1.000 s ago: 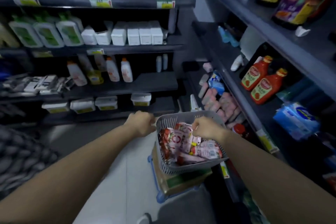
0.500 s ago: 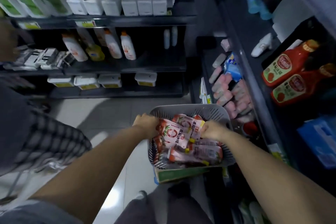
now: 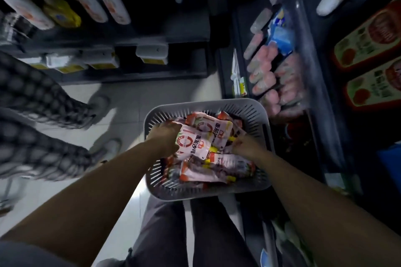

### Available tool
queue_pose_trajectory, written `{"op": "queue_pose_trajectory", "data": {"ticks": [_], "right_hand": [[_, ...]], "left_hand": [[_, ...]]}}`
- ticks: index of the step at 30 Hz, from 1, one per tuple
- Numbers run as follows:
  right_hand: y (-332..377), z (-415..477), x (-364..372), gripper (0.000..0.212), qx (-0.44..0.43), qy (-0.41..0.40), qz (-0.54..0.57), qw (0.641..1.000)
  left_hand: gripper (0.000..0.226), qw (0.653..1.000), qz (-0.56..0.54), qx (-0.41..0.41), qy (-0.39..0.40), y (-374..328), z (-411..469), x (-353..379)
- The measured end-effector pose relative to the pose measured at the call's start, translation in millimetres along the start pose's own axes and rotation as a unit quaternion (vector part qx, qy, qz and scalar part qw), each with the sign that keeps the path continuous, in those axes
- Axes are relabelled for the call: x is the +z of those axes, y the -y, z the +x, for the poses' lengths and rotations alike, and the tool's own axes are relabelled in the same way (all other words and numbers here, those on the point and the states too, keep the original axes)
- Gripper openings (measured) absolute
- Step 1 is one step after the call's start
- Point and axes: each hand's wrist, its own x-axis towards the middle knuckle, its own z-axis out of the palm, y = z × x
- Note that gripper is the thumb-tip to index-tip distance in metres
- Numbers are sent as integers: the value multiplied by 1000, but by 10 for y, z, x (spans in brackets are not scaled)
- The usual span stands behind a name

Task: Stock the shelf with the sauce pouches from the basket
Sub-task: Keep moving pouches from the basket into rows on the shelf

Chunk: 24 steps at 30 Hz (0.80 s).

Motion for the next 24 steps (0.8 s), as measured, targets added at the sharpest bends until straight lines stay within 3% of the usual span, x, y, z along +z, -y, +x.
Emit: {"op": "queue_pose_trajectory", "data": {"ticks": [3, 6, 10, 15, 18, 21, 24], "right_hand": [[-91, 285, 117, 34, 59, 16, 67, 996], [-143, 509, 260, 22, 123, 0, 190, 974], [-89, 647, 409, 5, 190, -13, 405, 894], [-15, 862, 569, 23, 226, -36, 518, 824], [-46, 938, 650, 30, 217, -99, 501, 832], [-31, 827, 579, 28, 107, -171, 473, 858], [-35, 578, 391, 15, 1, -204, 425, 882]], "left_hand": [[82, 1000, -3, 17, 8, 43, 229, 63], [87, 999, 13, 23, 26, 72, 418, 162], [85, 998, 14, 29, 47, 123, 620, 306], [72, 999, 35, 22, 33, 161, 769, 480], [66, 995, 91, 32, 4, 153, 811, 492], [57, 987, 147, 63, 2, 148, 808, 472], [61, 987, 135, 73, 40, 144, 749, 465]]}}
